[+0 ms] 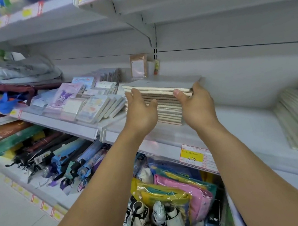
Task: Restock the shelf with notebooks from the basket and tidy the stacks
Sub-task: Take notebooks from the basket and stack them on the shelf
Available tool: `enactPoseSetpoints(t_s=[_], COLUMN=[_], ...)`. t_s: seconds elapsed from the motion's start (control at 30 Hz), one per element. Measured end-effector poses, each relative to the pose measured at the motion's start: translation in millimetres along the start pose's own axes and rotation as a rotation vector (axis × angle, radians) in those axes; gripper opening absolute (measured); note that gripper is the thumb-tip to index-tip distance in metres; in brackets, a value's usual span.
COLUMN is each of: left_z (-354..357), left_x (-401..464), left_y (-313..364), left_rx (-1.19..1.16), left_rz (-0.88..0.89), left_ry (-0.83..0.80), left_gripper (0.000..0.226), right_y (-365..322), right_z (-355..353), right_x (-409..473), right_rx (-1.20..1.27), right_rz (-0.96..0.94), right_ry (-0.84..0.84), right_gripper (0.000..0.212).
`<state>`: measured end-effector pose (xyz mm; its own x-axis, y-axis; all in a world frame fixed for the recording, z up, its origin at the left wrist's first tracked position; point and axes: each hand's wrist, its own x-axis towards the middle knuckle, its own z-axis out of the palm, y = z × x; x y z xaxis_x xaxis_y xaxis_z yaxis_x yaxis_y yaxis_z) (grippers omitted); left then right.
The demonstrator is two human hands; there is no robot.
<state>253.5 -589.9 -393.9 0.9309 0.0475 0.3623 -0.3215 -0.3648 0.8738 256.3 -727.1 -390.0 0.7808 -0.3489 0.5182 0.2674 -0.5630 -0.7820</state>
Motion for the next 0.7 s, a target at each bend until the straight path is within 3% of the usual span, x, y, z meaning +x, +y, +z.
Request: enactPoseSetpoints(t_s=[0.13,0.23,0.3,0.47,0.57,0.7], left_z=[-7.1,-11.1,-12.4,-9.4,-7.1,-3.6], left_x=[8.4,17.3,24.7,29.9,28.4,31.0], left_y=[-3.1,-4.5,-5.7,-13.5,-17.1,-23.9], left_rx=[0.101,0.14,0.155,0.185,0.255,0.313], left_rz=[0.035,0.05,0.045,0.115,0.152,0.179], left_ry=[-0.061,-0.085,-0.101,-0.116,-0.153,-0.155], left_gripper=[0.065,0.062,0.062,0.064,0.064,0.067], right_y=[3.7,6.4,8.8,15.2,15.6,15.6], right_z=[1.4,-0.3,-2.3,-1.9,1.4,11.2], right_x=[-4.5,-2.4,1.5,1.3,4.5,7.9], right_rx=[0.012,0.023,0.029,0.274,0.275,0.276], right_rz=[0.026,0.009,-0.029,-0.013,0.038,0.053], right_ry=[-0.103,-0.125,-0.031,0.188,0.113,-0.109], right_gripper=[0.063,0.049,0.028,0.021,0.024,0.044])
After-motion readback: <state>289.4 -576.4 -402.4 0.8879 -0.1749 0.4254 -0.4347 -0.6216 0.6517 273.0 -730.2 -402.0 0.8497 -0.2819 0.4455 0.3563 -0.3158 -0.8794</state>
